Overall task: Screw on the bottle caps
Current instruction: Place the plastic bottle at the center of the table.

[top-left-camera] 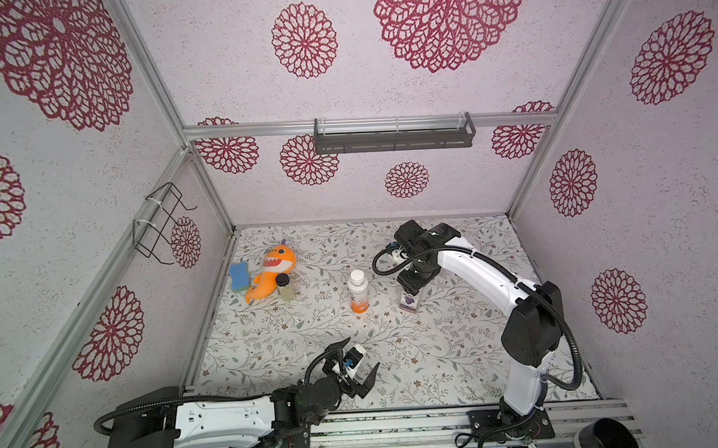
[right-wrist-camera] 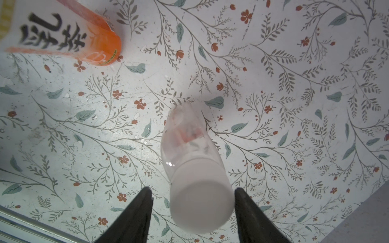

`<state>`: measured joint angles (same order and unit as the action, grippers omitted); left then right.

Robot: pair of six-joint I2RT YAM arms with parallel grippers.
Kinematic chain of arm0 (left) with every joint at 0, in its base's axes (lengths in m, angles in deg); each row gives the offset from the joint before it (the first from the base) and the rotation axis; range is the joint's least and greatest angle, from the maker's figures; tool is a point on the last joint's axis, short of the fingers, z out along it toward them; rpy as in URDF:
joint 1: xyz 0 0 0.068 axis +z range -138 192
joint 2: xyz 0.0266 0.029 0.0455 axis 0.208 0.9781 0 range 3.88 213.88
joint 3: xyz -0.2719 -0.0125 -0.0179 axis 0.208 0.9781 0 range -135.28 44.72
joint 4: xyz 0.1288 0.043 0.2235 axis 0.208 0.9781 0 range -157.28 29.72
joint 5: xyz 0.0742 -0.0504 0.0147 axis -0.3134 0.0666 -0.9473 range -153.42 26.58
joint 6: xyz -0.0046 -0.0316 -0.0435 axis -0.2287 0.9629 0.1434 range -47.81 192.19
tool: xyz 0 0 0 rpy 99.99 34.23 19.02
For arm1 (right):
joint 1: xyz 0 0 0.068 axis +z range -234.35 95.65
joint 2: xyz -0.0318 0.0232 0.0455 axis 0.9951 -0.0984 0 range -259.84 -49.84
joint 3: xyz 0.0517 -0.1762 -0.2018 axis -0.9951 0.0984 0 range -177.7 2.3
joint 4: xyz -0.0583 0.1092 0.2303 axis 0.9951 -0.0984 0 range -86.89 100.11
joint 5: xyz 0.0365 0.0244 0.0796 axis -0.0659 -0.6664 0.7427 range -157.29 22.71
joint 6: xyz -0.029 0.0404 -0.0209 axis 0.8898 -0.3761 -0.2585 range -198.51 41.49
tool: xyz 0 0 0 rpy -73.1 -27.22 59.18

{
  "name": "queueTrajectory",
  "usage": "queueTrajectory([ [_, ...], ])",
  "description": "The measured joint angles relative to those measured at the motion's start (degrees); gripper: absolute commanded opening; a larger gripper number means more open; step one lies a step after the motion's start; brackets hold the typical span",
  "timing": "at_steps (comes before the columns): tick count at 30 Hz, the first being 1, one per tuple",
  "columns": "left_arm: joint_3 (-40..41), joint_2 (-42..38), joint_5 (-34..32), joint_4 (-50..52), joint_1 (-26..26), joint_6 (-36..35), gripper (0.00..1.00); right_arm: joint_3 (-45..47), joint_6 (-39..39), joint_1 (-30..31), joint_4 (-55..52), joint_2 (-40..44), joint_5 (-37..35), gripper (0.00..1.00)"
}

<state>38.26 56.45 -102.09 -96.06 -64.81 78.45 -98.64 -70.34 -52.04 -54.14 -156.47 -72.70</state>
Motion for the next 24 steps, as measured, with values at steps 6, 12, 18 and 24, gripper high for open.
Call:
queueTrajectory([
  [6, 0.00, 0.00, -0.11, 0.00, 0.00, 0.02, 0.99, 0.00, -0.04, 0.00, 0.39, 3.30, -0.42, 0.73],
  [12, 0.00, -0.17, -1.29, 0.02, 0.39, 0.66, 0.99, 2.69, -0.17, 0.00, 4.55, 12.85, -2.01, 0.98],
  [18, -1.53, -2.69, -4.22, 2.89, 2.43, 2.32, 0.99, 15.74, -0.61, -0.35, 15.72, 29.88, -5.53, 0.98],
  [24, -13.55, -5.68, -10.60, 13.27, 9.94, 9.70, 0.99, 38.80, -4.02, -2.10, 36.52, 48.28, -14.71, 0.98],
])
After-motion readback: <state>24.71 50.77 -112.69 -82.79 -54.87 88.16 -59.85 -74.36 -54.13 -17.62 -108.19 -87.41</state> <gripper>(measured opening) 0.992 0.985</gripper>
